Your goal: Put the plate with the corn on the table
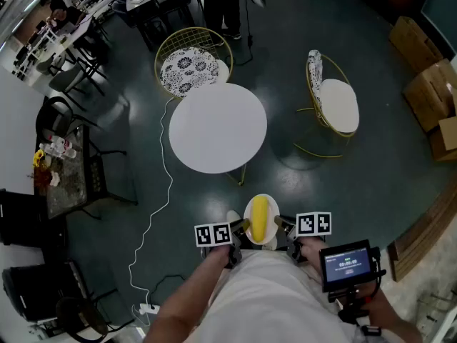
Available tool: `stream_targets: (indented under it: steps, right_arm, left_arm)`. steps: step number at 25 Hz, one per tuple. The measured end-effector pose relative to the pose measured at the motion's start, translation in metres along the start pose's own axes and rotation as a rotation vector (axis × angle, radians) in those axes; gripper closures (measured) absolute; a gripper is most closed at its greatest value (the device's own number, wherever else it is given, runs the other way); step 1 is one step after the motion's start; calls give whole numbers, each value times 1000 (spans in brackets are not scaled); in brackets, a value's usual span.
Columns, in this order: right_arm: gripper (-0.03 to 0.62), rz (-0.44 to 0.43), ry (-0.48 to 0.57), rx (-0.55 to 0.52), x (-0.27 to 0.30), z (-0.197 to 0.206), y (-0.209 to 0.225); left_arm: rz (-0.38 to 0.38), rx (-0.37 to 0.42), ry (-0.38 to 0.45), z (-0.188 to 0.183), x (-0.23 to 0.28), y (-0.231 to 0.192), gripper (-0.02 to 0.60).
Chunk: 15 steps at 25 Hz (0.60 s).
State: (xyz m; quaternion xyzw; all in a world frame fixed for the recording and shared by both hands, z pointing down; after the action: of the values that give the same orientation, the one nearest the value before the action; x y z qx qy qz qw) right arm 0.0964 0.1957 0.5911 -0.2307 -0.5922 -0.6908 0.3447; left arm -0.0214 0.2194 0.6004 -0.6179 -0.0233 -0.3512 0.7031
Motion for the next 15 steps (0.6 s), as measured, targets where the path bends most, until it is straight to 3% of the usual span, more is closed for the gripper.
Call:
stream_targets:
  steps: [5,9,15]
  right_arm:
    - [557,41,26,-24,-30,31,3]
    - [557,34,61,-42,-28,38,4]
    - [557,11,80,-81,-25,50,-32]
  left_arm:
    - [5,5,3,39,-6,19,535]
    - [2,14,14,49,-13,16,535]
    - [-2,46,74,46,-54,20,535]
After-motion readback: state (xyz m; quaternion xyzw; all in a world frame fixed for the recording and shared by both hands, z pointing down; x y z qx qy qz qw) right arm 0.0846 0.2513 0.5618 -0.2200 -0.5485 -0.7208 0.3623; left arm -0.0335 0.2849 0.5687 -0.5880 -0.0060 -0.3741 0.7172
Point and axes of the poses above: the fingertips, and each gripper's own axes: x forward along the fingers, y to its right, z out of its underside, the point moved 1 cm from there along -x, backward along the fingers, and after that the axes turned 10 degrees about z, right-handed, at the moved point
